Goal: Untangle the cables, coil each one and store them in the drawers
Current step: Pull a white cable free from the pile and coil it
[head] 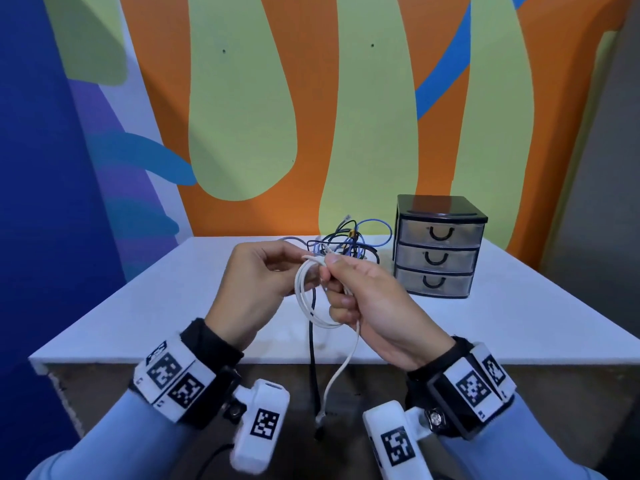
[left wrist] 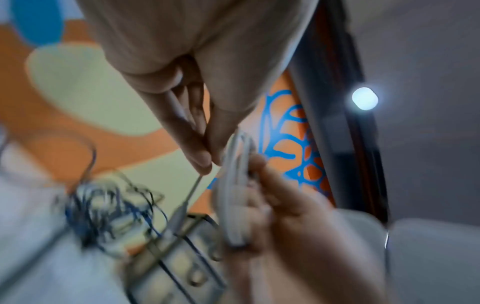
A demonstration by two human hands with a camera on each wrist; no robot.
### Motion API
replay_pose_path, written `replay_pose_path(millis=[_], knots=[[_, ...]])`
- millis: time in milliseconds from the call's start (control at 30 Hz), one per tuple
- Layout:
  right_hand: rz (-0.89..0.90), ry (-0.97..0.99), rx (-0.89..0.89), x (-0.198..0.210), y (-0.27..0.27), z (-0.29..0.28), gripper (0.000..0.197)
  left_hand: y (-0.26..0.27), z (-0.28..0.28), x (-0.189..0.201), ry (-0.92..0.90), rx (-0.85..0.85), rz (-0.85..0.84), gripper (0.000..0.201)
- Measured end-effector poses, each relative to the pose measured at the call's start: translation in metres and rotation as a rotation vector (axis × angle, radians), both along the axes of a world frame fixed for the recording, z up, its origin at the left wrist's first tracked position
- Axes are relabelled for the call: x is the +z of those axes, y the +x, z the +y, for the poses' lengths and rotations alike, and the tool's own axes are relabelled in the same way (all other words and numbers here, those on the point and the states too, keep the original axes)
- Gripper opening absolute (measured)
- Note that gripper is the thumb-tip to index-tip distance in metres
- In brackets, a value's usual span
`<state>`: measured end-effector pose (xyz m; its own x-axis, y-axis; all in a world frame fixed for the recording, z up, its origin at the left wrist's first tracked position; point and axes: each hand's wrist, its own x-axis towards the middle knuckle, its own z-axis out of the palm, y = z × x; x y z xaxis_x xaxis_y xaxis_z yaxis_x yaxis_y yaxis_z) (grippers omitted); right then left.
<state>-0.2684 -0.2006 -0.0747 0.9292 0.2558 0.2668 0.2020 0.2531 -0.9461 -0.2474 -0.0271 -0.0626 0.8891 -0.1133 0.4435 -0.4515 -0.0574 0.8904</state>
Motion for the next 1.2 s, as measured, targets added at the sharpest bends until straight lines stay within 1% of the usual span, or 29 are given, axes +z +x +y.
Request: replay_pose_path(millis=[100,167,200,233,300,367,433,500,567,633,700,767,833,900,967,1067,1200], knots=[[-0.075,-0.062,-0.161,-0.002,0.004,-0.001,0.033,-0.005,-0.002,0.000,-0.145,-0.174,0.226,0.021],[-0.118,-0.114,-0.261,-0.003,0.007,-0.005,0.035,-0.008,0.000,0.001,-0.238,-0.258,0.318,0.026],[-0.136,-0.142,-0.294,-0.004,0.009,-0.006,0.036,-0.010,0.000,0.001,-0.264,-0.281,0.333,0.028],[-0.150,-0.172,-0.326,-0.006,0.011,-0.007,0.037,-0.012,-0.001,0.001,-0.249,-0.278,0.320,0.029],[-0.168,-0.235,-0.382,-0.010,0.014,-0.006,0.039,-0.015,-0.005,-0.003,-0.158,-0.204,0.239,0.035],[-0.206,-0.309,-0.425,-0.012,0.017,-0.005,0.040,-0.017,-0.011,-0.006,-0.131,-0.152,0.194,0.043],[-0.247,-0.343,-0.436,-0.014,0.017,-0.004,0.040,-0.017,-0.014,-0.007,-0.211,-0.186,0.243,0.045],[-0.274,-0.346,-0.435,-0.017,0.017,-0.006,0.040,-0.017,-0.014,-0.008,-0.306,-0.281,0.337,0.048],[-0.315,-0.374,-0.451,-0.017,0.016,-0.008,0.040,-0.018,-0.014,-0.010,-0.352,-0.369,0.391,0.052],[-0.364,-0.406,-0.457,-0.018,0.014,-0.010,0.039,-0.020,-0.016,-0.011,-0.371,-0.387,0.394,0.052],[-0.367,-0.412,-0.471,-0.018,0.013,-0.012,0.038,-0.021,-0.018,-0.010,-0.352,-0.352,0.385,0.046],[-0.313,-0.372,-0.488,-0.018,0.015,-0.016,0.039,-0.021,-0.016,-0.008,-0.257,-0.263,0.311,0.041],[-0.220,-0.261,-0.469,-0.016,0.017,-0.019,0.038,-0.020,-0.010,-0.005,-0.051,-0.114,0.139,0.031],[-0.087,-0.063,-0.385,-0.009,0.017,-0.024,0.036,-0.018,-0.003,-0.005,0.131,0.046,-0.038,0.016],[0.058,0.148,-0.239,-0.002,0.014,-0.030,0.034,-0.016,0.003,-0.007,0.288,0.152,-0.181,0.013],[0.194,0.322,-0.048,0.005,0.009,-0.036,0.034,-0.012,0.011,-0.012,0.400,0.260,-0.379,0.014],[0.255,0.472,0.089,0.003,0.009,-0.022,0.036,-0.006,0.009,-0.015,0.515,0.464,-0.612,0.007]])
